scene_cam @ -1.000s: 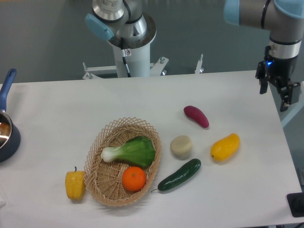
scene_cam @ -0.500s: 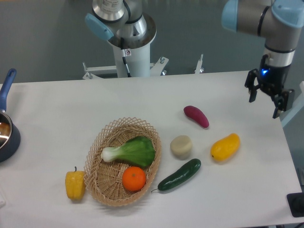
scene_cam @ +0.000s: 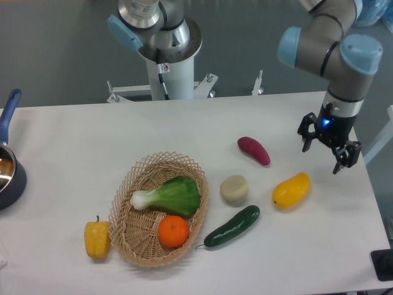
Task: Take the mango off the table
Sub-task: 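Move the open gripper toward the yellow mango and lower it, then lower the gripper around the yellow mango and close the fingers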
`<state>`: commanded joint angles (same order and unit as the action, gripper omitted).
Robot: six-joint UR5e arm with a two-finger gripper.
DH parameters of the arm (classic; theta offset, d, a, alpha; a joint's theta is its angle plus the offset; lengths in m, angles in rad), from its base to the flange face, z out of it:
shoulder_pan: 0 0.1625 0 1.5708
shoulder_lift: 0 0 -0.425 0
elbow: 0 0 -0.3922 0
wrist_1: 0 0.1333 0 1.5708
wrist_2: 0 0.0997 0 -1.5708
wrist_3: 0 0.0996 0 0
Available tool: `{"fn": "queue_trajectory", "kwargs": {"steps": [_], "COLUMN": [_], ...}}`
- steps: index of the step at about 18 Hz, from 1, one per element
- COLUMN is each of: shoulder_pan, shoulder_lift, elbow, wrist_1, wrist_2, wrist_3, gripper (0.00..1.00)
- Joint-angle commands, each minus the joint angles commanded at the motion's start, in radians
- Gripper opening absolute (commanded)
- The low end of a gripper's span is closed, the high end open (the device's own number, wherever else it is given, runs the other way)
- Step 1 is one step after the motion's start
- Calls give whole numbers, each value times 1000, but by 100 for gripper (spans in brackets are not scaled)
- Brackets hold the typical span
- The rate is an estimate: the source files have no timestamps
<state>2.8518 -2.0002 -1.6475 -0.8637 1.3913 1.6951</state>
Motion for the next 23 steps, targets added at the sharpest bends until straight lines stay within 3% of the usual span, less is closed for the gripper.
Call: {"fn": "queue_trajectory", "kwargs": {"steps": [10, 23], "shoulder_pan": [-35, -72], "shoulder_lift": [-87, -120], "elbow": [22, -3], "wrist_1": [17, 26], "wrist_2": [2, 14], "wrist_3": [-66, -57], "gripper": [100, 100]}}
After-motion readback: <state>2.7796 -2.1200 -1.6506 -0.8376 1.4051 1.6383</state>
